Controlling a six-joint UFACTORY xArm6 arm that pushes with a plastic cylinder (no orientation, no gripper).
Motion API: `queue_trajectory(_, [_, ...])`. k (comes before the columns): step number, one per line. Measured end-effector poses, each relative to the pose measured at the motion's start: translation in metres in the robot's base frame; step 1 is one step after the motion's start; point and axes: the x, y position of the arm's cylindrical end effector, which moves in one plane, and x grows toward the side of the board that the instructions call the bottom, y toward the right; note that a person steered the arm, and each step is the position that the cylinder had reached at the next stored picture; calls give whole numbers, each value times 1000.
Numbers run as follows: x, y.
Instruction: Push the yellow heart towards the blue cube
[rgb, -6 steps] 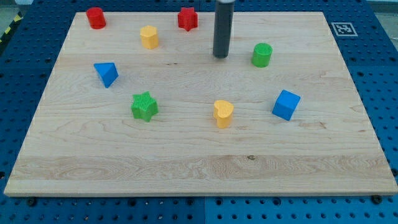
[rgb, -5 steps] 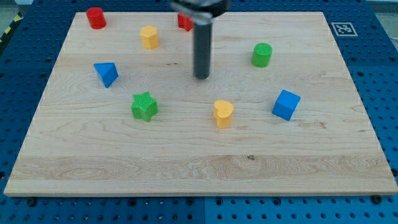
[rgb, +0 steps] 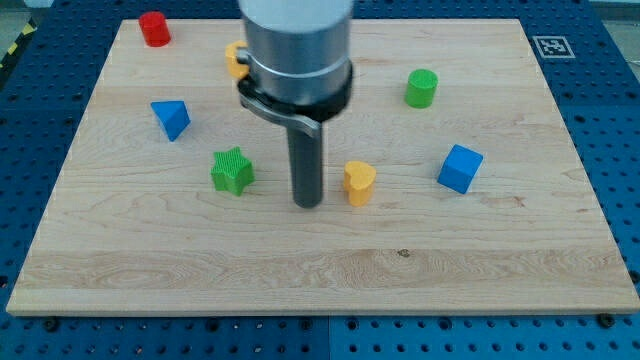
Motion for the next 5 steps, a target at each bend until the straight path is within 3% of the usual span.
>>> queue_trajectory(1, [1, 5])
queue_trajectory(3, [-44, 34])
queue_trajectory(4, [-43, 41])
queue_trajectory(5, [-16, 38])
